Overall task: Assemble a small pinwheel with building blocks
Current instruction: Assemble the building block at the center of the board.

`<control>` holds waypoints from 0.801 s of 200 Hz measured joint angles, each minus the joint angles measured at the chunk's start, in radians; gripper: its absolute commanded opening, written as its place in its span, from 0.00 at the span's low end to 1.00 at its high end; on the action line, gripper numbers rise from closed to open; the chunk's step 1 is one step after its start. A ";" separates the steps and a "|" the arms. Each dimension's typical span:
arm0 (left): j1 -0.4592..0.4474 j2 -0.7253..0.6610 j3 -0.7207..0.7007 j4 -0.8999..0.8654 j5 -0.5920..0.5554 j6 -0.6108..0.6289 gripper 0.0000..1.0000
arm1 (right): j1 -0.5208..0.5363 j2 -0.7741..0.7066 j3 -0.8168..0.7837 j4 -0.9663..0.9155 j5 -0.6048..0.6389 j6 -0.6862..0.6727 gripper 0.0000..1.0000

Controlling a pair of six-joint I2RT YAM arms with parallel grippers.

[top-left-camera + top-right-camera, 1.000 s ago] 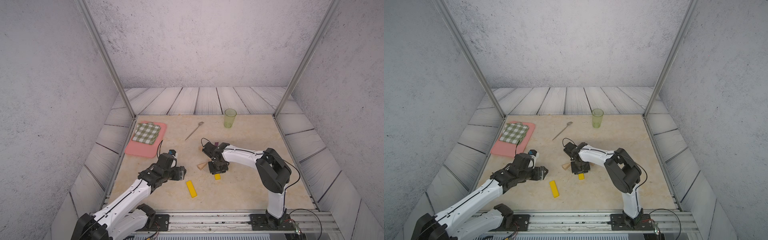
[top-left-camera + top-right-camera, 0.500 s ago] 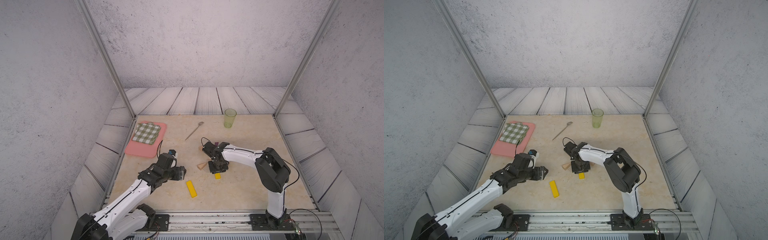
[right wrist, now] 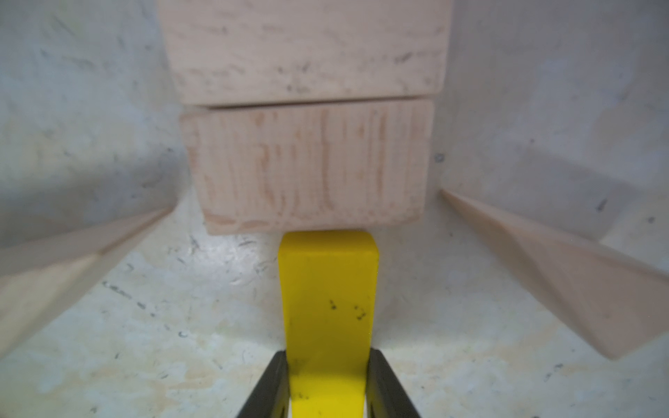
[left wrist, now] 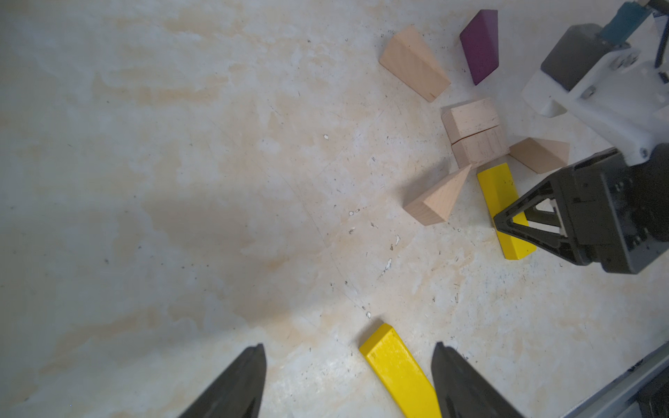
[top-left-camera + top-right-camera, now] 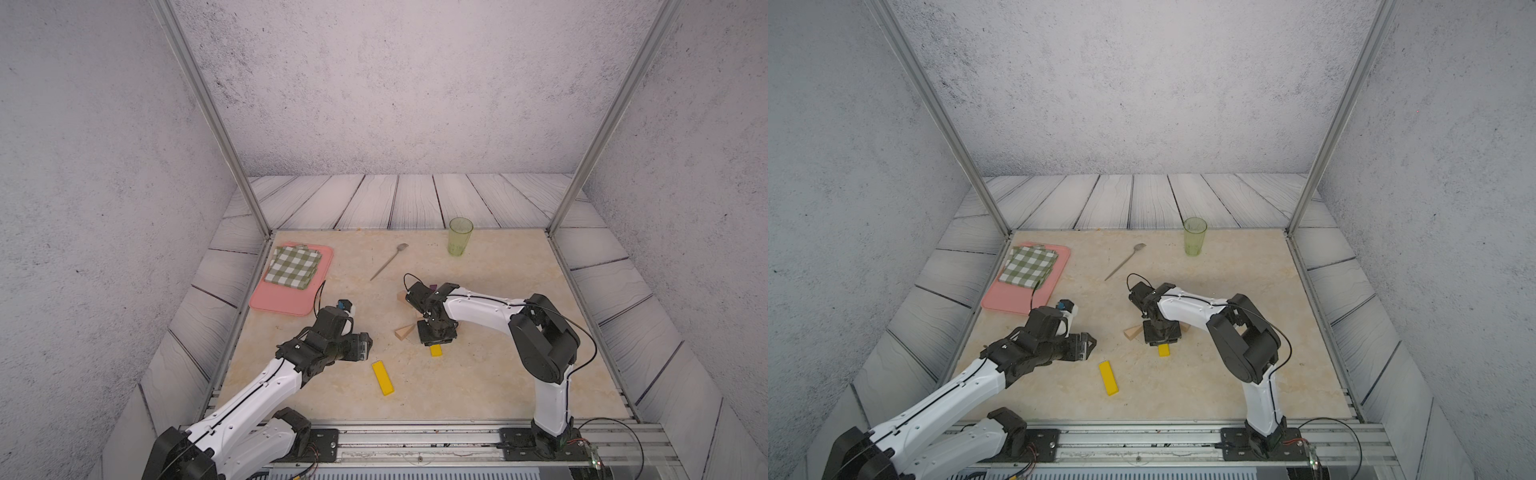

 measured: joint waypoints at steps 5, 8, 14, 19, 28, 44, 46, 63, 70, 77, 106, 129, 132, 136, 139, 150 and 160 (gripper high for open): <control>0.000 0.000 0.000 0.000 0.000 0.000 0.78 | 0.000 0.001 0.001 0.000 0.000 -0.002 0.37; 0.000 0.000 0.000 0.000 0.000 0.000 0.78 | -0.001 0.001 0.001 0.000 0.000 -0.002 0.37; 0.000 0.000 0.000 0.000 0.000 0.000 0.78 | -0.001 0.002 0.003 0.000 0.000 -0.003 0.37; 0.000 0.000 0.000 0.000 0.000 0.000 0.78 | -0.002 0.003 0.004 -0.001 0.000 -0.003 0.37; 0.000 0.000 0.000 0.000 0.000 0.000 0.78 | -0.002 0.006 0.008 -0.001 0.000 -0.003 0.37; 0.000 0.000 0.000 0.000 0.000 0.000 0.78 | -0.003 0.010 0.013 0.000 0.000 -0.006 0.37; 0.000 0.000 0.000 0.000 0.000 0.000 0.78 | -0.003 0.010 0.013 0.000 0.000 -0.006 0.37; 0.000 -0.001 0.000 0.000 0.000 0.000 0.78 | -0.004 0.011 0.015 0.000 0.000 -0.010 0.37; 0.000 -0.001 0.000 0.000 0.000 0.000 0.78 | -0.005 0.011 0.015 0.000 0.000 -0.010 0.37; 0.000 -0.001 0.000 0.000 0.000 0.000 0.78 | -0.005 0.011 0.015 0.000 0.000 -0.010 0.37; 0.000 -0.001 0.000 0.000 0.000 0.000 0.78 | -0.005 0.011 0.015 0.000 0.000 -0.013 0.37; 0.000 -0.001 0.000 0.000 0.000 0.000 0.78 | -0.005 0.011 0.016 0.000 0.000 -0.017 0.37; 0.000 -0.001 0.000 0.000 0.000 0.000 0.78 | -0.005 0.011 0.016 0.000 0.000 -0.018 0.37; 0.000 -0.001 0.000 0.000 0.000 0.000 0.78 | -0.005 0.011 0.016 0.000 0.000 -0.018 0.37; 0.000 -0.001 0.000 0.000 0.000 0.000 0.78 | -0.005 0.011 0.016 0.000 0.000 -0.018 0.37; 0.000 -0.001 0.000 0.000 0.000 0.000 0.78 | -0.005 0.012 0.016 0.000 0.000 -0.018 0.37; 0.000 -0.001 0.000 0.000 0.000 0.000 0.78 | -0.005 0.013 0.018 0.000 0.000 -0.019 0.37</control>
